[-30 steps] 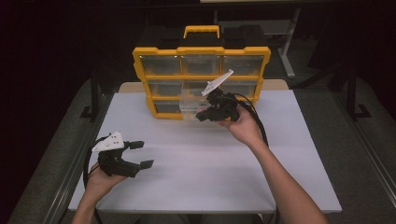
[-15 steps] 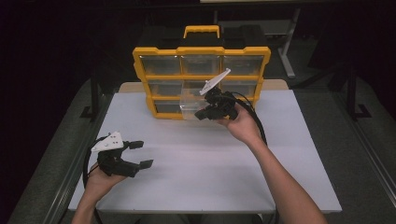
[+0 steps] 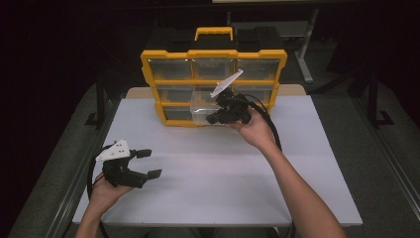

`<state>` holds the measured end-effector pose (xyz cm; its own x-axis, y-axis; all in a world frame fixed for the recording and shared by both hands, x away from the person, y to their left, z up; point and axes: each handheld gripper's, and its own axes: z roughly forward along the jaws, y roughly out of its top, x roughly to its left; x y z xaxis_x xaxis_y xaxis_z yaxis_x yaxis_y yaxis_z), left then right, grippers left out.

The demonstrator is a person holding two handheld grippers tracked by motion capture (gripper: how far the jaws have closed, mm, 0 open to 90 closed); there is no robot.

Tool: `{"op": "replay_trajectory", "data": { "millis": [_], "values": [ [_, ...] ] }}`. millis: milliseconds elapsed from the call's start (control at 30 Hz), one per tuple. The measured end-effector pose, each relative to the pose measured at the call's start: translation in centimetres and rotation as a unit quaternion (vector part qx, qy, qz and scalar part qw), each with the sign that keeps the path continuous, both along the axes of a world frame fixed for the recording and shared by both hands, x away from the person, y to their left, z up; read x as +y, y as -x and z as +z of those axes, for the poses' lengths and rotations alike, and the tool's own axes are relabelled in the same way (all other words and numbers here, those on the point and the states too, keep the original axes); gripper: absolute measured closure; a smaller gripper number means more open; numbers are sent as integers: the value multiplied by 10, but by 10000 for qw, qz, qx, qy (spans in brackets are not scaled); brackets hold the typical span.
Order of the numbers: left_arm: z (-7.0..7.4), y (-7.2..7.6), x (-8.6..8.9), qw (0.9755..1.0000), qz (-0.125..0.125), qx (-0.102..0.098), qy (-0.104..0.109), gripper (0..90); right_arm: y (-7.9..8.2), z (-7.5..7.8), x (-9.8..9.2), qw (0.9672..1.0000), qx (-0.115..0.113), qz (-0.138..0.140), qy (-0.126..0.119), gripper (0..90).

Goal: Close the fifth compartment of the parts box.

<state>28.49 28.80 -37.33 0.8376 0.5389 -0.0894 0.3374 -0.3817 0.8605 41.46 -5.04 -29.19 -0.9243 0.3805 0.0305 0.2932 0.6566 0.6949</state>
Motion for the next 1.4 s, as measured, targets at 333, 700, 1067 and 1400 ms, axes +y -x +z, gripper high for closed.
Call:
{"op": "replay_trajectory", "data": {
  "millis": [333, 700, 1067, 1400],
  "values": [
    [0, 0, 1, 10000, 11, -20, 36, 181, -6, 1, -1, 10000, 1, -71, 19, 889],
    [0, 0, 2, 10000, -4, -21, 1, 181, -11, 2, -1, 9998, 87, -199, -2, 889],
    [1, 0, 3, 10000, 20, -13, 32, 181, -17, 1, 0, 9996, 103, -244, -2, 889],
    [2, 0, 3, 10000, 14, -12, 31, 181, -21, 1, -2, 9996, 30, -267, -20, 889]
  ]
}}
